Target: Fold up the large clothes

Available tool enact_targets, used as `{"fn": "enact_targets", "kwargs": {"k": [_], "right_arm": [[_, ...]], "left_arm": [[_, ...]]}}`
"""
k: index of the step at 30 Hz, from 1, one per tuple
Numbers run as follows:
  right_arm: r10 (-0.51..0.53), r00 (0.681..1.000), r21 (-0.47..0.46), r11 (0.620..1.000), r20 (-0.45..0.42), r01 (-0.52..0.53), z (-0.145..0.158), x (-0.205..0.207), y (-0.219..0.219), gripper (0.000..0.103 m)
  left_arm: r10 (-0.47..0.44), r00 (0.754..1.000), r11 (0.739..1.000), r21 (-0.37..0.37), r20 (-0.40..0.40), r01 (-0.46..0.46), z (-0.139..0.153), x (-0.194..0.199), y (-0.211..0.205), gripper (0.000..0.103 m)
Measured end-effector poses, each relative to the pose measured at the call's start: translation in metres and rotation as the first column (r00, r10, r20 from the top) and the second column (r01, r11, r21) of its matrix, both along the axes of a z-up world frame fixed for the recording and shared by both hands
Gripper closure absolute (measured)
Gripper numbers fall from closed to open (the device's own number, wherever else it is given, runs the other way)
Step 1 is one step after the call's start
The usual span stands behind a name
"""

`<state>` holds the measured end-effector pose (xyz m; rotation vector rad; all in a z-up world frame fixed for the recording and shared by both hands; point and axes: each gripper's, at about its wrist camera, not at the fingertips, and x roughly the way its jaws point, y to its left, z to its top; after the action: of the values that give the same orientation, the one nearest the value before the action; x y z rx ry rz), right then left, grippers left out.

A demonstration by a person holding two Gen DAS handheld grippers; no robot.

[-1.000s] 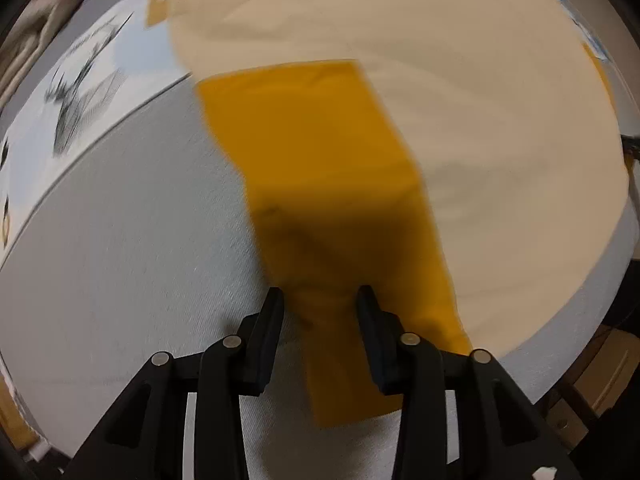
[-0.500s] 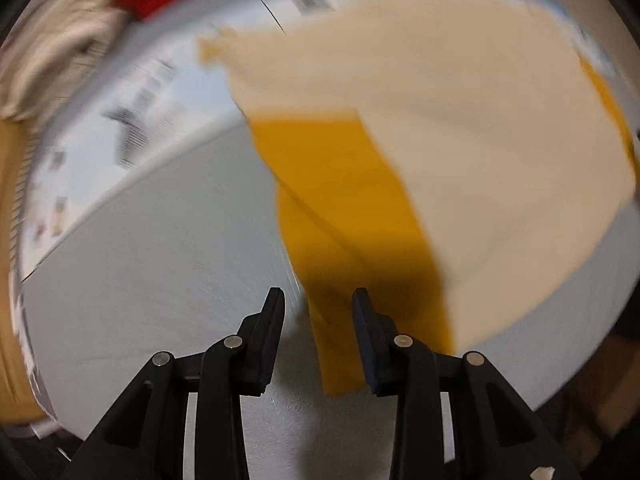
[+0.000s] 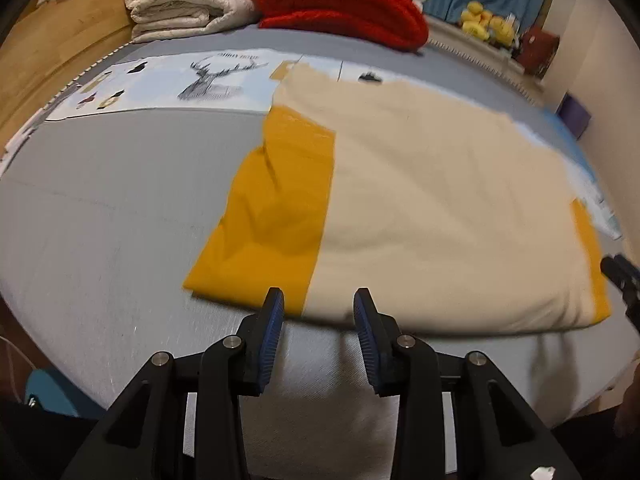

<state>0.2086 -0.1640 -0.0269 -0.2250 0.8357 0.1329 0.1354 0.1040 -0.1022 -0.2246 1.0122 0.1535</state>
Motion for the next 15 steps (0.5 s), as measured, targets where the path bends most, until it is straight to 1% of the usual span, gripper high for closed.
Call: {"fn": "enact_targets", "kwargs": {"k": [2, 3, 5, 7, 8, 9, 11, 12, 13, 14, 15], "right_arm": [[-0.027, 0.999, -0.005, 1.0, -0.03, 0.027, -0.019, 0.005, 0.006, 0.065], [-0.037, 0.998, -0.01, 0.999, -0.059, 0.036, -0.035, 0.018, -0.001, 0.065], [-0.058, 0.99, -0.029, 0.998, -0.132, 0.055, -0.06, 0.028, -0.002, 0.065], [-0.079, 0.972, -0.051, 0.996, -0.22, 0.069, -0.083, 0.038, -0.004, 0.064], [-0.085, 0.968, -0.053, 0.996, -0.237, 0.075, -0.087, 0.039, -0.006, 0.062], [-0.091, 0.966, -0.055, 0.995, -0.24, 0.081, -0.087, 0.04, -0.008, 0.062], [-0.095, 0.965, -0.06, 0.995, -0.246, 0.083, -0.085, 0.042, -0.009, 0.062], [-0.096, 0.964, -0.058, 0.995, -0.246, 0.085, -0.084, 0.042, -0.01, 0.062], [-0.101, 0.964, -0.049, 0.995, -0.247, 0.091, -0.083, 0.042, -0.011, 0.062], [-0.104, 0.963, -0.043, 0.994, -0.249, 0.097, -0.083, 0.041, -0.012, 0.062], [-0.106, 0.962, -0.036, 0.994, -0.252, 0.1, -0.083, 0.041, -0.013, 0.062]], "left_arm": [[-0.021, 1.0, 1.0, -0.008, -0.002, 0.021, -0.003, -0.001, -0.002, 0.072], [-0.025, 1.0, 1.0, -0.017, 0.004, 0.025, -0.003, 0.001, 0.001, 0.072], [-0.019, 1.0, 0.998, -0.058, 0.012, 0.02, -0.004, 0.002, 0.007, 0.071], [-0.014, 1.0, 0.989, -0.148, -0.005, 0.013, -0.008, 0.002, 0.016, 0.071], [-0.019, 0.999, 0.977, -0.212, -0.032, 0.012, -0.016, 0.005, 0.022, 0.07], [-0.024, 0.998, 0.968, -0.251, -0.055, 0.009, -0.022, 0.006, 0.025, 0.07], [-0.009, 0.997, 0.958, -0.285, -0.082, -0.015, -0.029, 0.004, 0.028, 0.07], [0.008, 0.996, 0.95, -0.31, -0.093, -0.036, -0.032, 0.003, 0.032, 0.069], [0.023, 0.994, 0.936, -0.347, -0.104, -0.058, -0.035, 0.001, 0.035, 0.068], [0.038, 0.992, 0.917, -0.39, -0.119, -0.082, -0.04, -0.001, 0.04, 0.065], [0.047, 0.99, 0.902, -0.421, -0.134, -0.099, -0.044, -0.001, 0.044, 0.058]]}}
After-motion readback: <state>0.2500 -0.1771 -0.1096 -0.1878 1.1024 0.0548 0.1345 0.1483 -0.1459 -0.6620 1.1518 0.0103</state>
